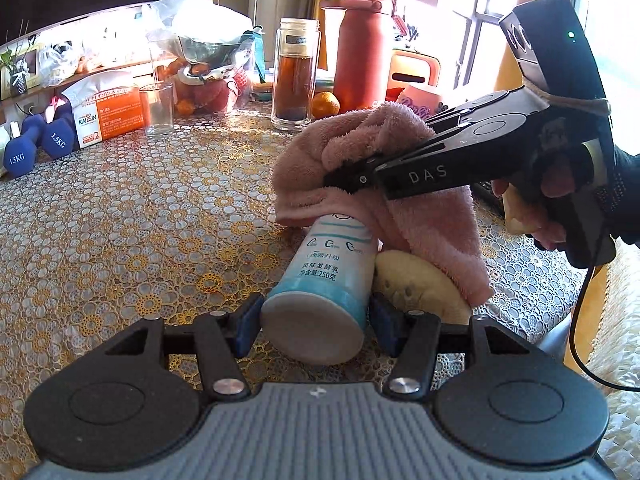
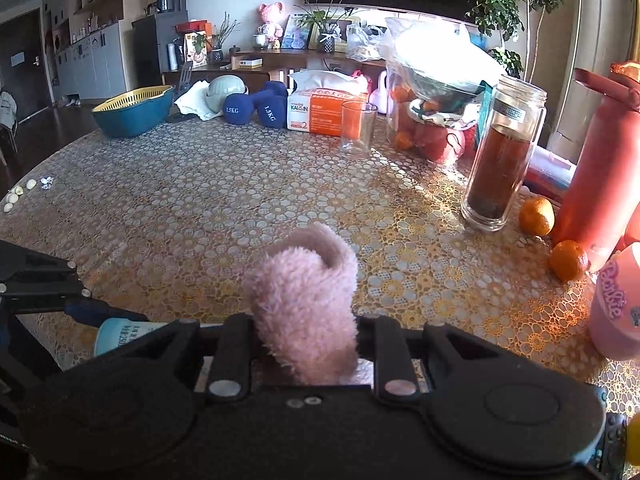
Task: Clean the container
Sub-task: 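Wipe the towel back and forth across the bottle with the right tool while the left tool steadies it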
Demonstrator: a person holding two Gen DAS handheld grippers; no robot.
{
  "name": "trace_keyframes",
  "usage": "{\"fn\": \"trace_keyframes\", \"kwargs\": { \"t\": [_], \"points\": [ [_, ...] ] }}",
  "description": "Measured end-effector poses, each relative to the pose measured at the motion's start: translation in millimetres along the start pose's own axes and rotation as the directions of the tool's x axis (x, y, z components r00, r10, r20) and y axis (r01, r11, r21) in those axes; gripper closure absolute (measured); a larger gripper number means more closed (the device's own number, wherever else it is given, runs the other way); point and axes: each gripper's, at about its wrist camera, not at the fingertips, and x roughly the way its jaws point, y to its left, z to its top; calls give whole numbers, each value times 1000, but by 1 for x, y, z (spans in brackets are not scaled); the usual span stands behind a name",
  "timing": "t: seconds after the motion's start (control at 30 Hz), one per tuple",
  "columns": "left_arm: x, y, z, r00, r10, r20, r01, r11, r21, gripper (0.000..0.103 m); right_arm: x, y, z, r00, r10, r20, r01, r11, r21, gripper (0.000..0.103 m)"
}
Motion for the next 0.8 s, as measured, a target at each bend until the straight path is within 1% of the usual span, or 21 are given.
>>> {"fn": "trace_keyframes", "kwargs": {
  "t": [0.07, 0.13, 0.23, 0.4, 0.67, 0.8],
  "points": [
    [0, 0, 0, 1000, 0, 0, 0, 1000, -1, 46, 1, -2, 0, 1000, -24, -5, 24, 1000, -5, 81],
    [0, 0, 0, 1000, 0, 0, 0, 1000, 1, 46, 6, -4, -1, 997, -66, -29, 66, 998, -20, 81],
    [0, 1, 0, 1000, -4, 1, 4, 1000, 2, 46, 4, -11, -4, 999, -47, -26, 48, 999, 6, 80],
    [1, 0, 1, 1000, -8, -5, 8, 1000, 3, 46, 2, -5, -5, 997, -78, -22, 77, 996, -48, 80],
    [1, 2, 1, 1000, -16, -9, 16, 1000, -10, 46, -9, -11, -16, 996, -87, -10, 87, 996, -11, 80],
    [1, 1, 1, 1000, -28, -11, 28, 1000, -7, 47, -15, -13, -26, 995, -93, -23, 93, 996, -7, 80]
  ]
}}
